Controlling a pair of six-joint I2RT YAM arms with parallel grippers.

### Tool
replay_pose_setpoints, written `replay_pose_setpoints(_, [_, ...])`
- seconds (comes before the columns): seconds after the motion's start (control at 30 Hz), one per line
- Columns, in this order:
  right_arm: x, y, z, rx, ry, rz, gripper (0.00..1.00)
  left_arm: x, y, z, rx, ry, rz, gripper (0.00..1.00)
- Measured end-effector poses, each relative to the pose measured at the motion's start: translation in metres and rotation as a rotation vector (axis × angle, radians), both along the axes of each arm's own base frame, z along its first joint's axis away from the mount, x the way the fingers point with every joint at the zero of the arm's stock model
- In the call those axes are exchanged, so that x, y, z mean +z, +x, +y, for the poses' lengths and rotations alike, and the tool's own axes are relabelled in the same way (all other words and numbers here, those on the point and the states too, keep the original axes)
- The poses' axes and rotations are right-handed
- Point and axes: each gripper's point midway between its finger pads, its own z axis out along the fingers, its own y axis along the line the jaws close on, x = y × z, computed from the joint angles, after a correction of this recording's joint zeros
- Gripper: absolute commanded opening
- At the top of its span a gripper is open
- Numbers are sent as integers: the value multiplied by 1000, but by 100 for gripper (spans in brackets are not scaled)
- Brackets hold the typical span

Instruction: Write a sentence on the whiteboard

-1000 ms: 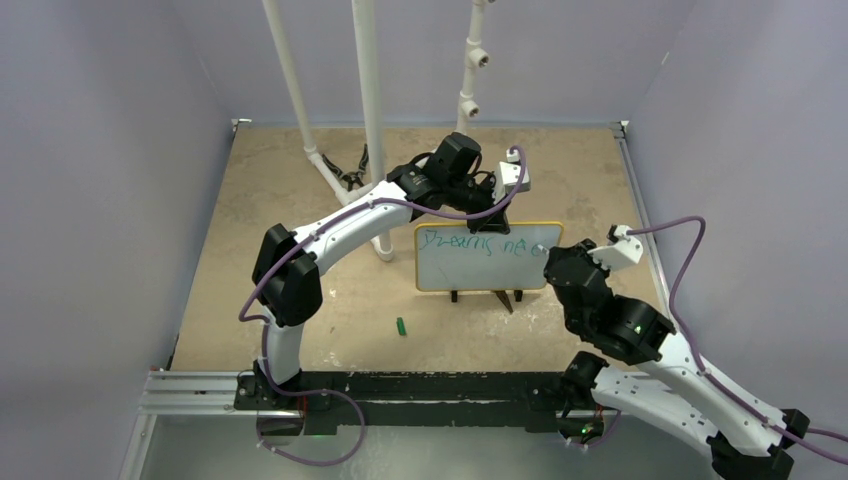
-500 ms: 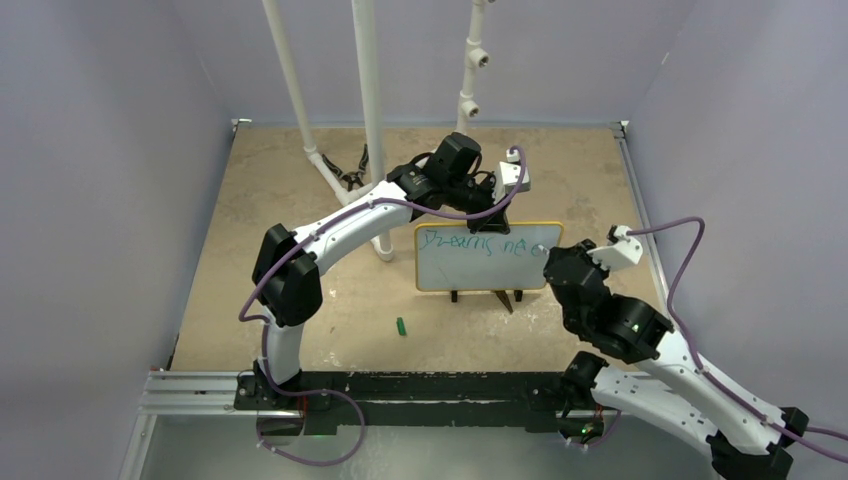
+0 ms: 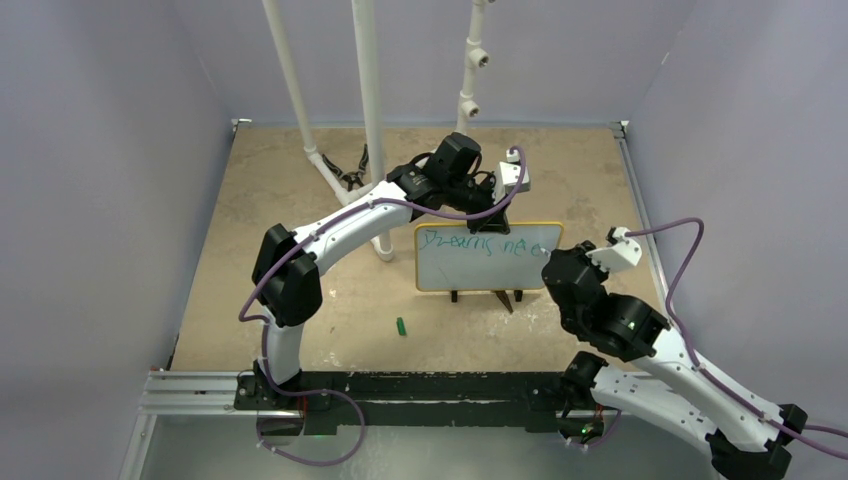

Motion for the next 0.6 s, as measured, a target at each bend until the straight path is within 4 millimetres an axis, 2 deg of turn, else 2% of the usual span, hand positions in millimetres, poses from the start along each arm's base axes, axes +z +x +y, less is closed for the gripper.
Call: replay_pose_setpoints(0.6, [-1, 0, 1, 20, 0, -12, 0, 0, 0, 0, 0, 0, 0, 0])
